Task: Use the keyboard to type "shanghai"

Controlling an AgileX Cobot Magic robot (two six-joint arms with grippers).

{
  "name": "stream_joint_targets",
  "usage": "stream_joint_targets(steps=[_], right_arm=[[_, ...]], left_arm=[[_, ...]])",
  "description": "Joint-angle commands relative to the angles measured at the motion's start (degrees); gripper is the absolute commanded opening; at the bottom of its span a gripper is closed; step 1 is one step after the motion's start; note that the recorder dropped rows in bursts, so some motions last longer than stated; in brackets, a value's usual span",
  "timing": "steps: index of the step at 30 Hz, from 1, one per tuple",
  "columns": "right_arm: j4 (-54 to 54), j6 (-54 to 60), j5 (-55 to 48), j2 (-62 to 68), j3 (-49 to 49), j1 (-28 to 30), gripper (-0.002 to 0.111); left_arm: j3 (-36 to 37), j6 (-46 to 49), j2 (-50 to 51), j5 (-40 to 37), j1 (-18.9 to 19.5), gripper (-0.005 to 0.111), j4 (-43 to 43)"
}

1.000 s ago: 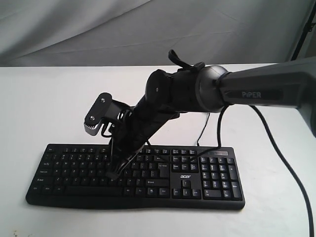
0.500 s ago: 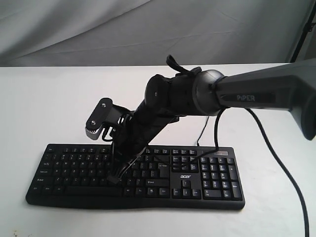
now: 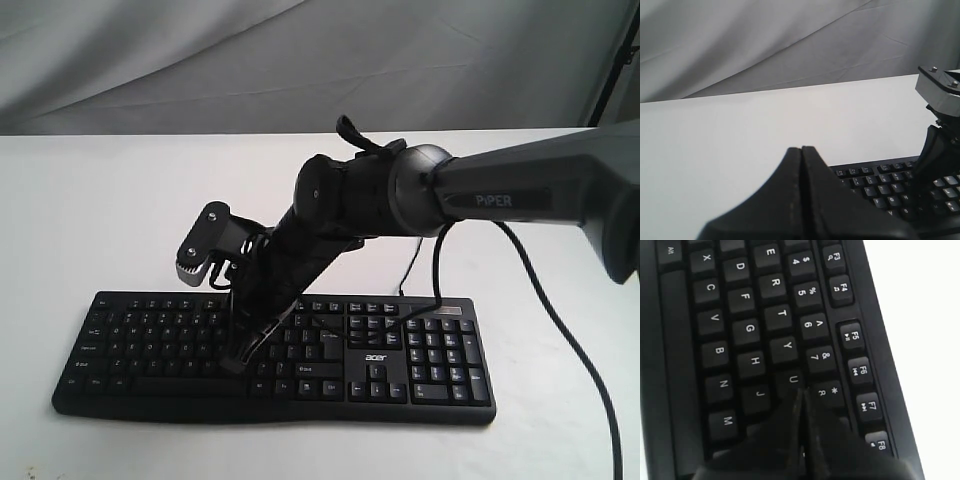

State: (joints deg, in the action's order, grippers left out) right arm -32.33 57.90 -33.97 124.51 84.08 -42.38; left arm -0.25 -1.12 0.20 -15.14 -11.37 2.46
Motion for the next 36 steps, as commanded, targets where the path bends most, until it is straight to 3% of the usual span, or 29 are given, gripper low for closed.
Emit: stream_joint_targets(steps=[1, 22, 31, 36], right_arm=[[0.26, 0.64, 0.43, -0.13, -0.33, 0.26, 0.000], [0.38, 0.57, 0.37, 0.93, -0.23, 0.26, 0.000], [0.97, 0.01, -0.56, -5.50, 0.03, 0.26, 0.000], [7.12, -4.74, -1.19, -11.67, -1.86, 0.26, 0.000]], left_arm=[[0.25, -0.16, -0.20, 0.27, -0.23, 0.000, 0.04], [0.25, -0.16, -0.20, 0.27, -0.23, 0.000, 0.04], [0.25, -0.16, -0.20, 0.27, -0.23, 0.000, 0.04], [0.25, -0.16, -0.20, 0.27, -0.23, 0.000, 0.04]])
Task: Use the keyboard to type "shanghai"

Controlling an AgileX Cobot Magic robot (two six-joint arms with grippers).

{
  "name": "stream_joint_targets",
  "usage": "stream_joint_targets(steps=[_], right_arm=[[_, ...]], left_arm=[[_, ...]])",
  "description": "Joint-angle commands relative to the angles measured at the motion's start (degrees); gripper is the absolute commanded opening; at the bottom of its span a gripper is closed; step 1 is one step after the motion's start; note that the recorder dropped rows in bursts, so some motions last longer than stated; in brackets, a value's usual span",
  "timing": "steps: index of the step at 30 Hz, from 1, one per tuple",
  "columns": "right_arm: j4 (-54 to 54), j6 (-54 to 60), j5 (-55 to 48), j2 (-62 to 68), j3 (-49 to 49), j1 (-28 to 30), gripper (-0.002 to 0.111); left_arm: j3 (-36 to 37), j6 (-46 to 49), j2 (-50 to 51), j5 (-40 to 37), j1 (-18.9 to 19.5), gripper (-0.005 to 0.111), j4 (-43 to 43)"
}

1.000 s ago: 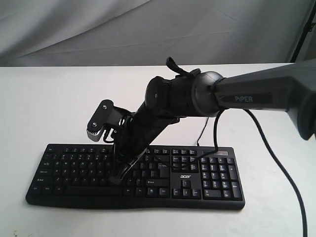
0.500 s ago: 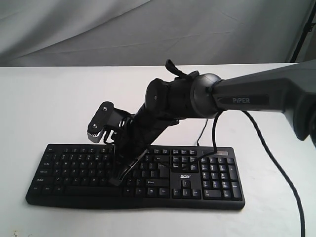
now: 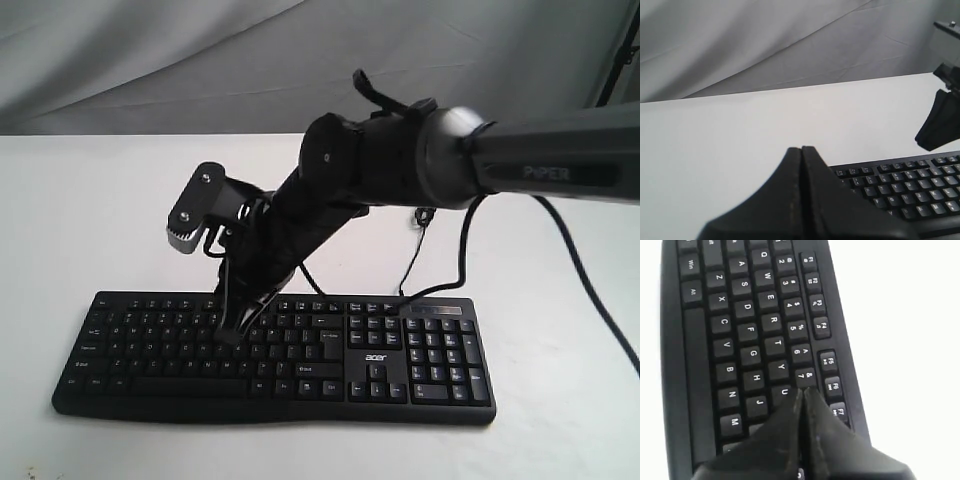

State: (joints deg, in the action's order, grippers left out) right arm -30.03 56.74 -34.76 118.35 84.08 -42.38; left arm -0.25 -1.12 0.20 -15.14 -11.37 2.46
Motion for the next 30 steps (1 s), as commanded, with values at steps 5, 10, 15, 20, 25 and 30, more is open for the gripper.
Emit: stream_joint_targets(steps=[5, 10, 15, 20, 25, 30], right_arm=[[6.99, -6.51, 3.35, -18.11, -10.09, 0.26, 0.000], [6.48, -9.76, 11.30, -34.62, -23.16, -0.41, 0.000], [3.85, -11.79, 15.41, -49.44, -35.25, -0.52, 0.000], [4.11, -12.01, 18.93, -61.01, -43.02, -0.40, 0.000], [3.99, -12.15, 19.09, -67.69, -44.22, -0.40, 0.000], [3.99, -12.15, 19.37, -71.64, -44.22, -0.40, 0.000]], left_arm=[[0.25, -0.16, -0.20, 0.27, -0.23, 0.000, 0.04], [0.25, -0.16, -0.20, 0.27, -0.23, 0.000, 0.04], [0.25, -0.16, -0.20, 0.27, -0.23, 0.000, 0.04], [0.25, -0.16, -0.20, 0.27, -0.23, 0.000, 0.04], [0.25, -0.16, -0.20, 0.27, -0.23, 0.000, 0.04], [0.25, -0.16, -0.20, 0.27, -0.23, 0.000, 0.04]])
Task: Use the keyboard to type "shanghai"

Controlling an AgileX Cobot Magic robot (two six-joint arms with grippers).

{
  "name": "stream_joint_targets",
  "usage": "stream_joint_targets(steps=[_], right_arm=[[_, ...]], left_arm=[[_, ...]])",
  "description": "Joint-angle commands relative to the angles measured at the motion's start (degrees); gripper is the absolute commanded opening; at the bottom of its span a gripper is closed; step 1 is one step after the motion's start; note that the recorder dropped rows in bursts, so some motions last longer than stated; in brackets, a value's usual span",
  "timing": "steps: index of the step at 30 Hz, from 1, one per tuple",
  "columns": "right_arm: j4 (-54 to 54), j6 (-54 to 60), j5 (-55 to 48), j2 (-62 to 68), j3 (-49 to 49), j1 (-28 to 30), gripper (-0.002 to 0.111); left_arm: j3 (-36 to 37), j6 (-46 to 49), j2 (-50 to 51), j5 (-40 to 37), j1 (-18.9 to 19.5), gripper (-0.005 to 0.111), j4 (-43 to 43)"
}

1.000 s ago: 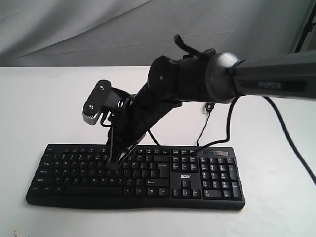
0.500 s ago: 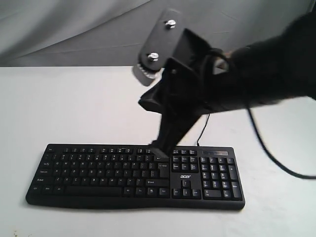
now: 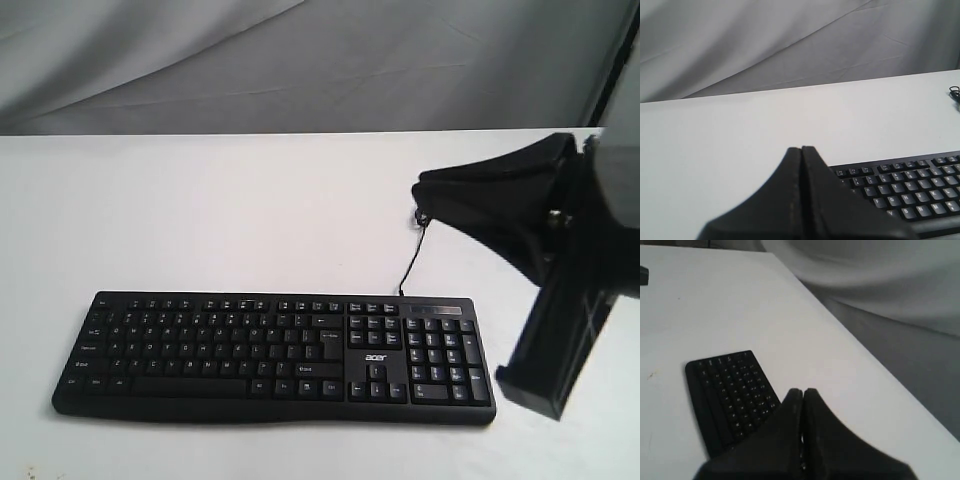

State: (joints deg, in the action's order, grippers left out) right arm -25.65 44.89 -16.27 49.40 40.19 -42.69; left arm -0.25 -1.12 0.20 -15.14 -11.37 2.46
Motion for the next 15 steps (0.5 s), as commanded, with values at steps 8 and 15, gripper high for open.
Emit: stream_joint_targets(steps=[8, 15], right_arm=[[0.84, 0.29, 4.41, -3.94, -0.33, 0.29, 0.000], [-0.24, -0.18, 6.90, -9.07, -0.33, 10.53, 0.000]], left_arm=[[0.25, -0.16, -0.20, 0.27, -0.23, 0.000, 0.04], [0.25, -0.16, -0.20, 0.27, -0.23, 0.000, 0.04]])
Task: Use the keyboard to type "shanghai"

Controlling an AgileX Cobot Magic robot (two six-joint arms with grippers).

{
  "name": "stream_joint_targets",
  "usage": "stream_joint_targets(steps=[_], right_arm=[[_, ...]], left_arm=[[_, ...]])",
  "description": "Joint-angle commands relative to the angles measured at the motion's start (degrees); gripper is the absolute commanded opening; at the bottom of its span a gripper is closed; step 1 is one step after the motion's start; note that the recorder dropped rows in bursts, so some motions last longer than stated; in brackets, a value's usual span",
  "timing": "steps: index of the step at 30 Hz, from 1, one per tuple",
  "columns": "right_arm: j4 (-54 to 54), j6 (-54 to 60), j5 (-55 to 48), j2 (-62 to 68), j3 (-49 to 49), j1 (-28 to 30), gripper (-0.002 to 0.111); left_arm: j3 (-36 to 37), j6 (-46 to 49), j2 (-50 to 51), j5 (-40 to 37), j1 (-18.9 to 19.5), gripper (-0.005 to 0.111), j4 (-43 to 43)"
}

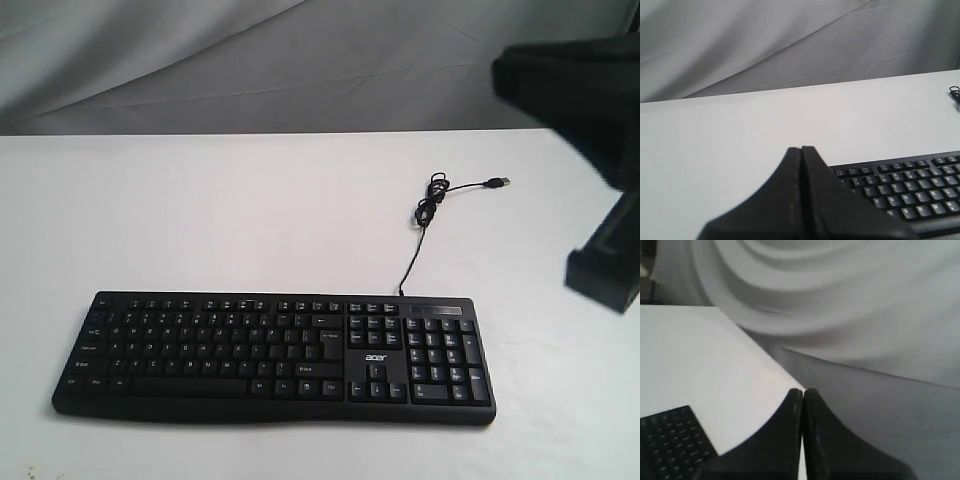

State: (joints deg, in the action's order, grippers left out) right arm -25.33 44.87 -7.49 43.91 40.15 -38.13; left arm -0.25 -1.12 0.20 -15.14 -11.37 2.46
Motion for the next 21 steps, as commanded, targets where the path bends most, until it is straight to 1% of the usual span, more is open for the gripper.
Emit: stream_joint_targets(steps=[1, 5, 8, 10, 12, 14, 15, 17, 19, 21], right_arm=[[-0.56, -0.16, -3.61, -4.81, -0.29, 8.46, 0.000], [-1.20, -0.90, -5.88, -9.96, -0.29, 18.51, 0.000], [-1.35, -4.56, -7.72, -14.04, -0.29, 24.64, 0.000], [-1.46, -6.53, -8.14, -17.35, -0.29, 27.53, 0.000], [-3.62, -8.36, -8.14, -20.41, -0.29, 29.81, 0.000], [-8.53, -13.35, -7.57, -23.77, -0.29, 31.52, 0.000], [-8.91, -16.10, -6.65, -24.99, -0.29, 32.13, 0.000], [-6.40, -24.62, -6.34, -27.80, -0.29, 33.77, 0.000], [-2.22, -30.75, -7.50, -30.20, -0.32, 35.41, 0.000], [0.38, -33.52, -8.47, -32.29, -1.29, 37.15, 0.000]], left_arm=[[0.25, -0.16, -0.20, 0.27, -0.23, 0.000, 0.04], [0.25, -0.16, -0.20, 0.27, -0.23, 0.000, 0.04], [0.25, -0.16, -0.20, 0.27, -0.23, 0.000, 0.04], [0.25, -0.16, -0.20, 0.27, -0.23, 0.000, 0.04], [0.25, -0.16, -0.20, 0.27, -0.23, 0.000, 0.04], [0.25, -0.16, -0.20, 0.27, -0.23, 0.000, 0.04], [0.25, -0.16, -0.20, 0.27, -0.23, 0.000, 0.04], [0.25, -0.16, -0.20, 0.27, -0.23, 0.000, 0.04], [0.25, -0.16, -0.20, 0.27, -0.23, 0.000, 0.04], [0.25, -0.16, -0.20, 0.27, -0.23, 0.000, 0.04]])
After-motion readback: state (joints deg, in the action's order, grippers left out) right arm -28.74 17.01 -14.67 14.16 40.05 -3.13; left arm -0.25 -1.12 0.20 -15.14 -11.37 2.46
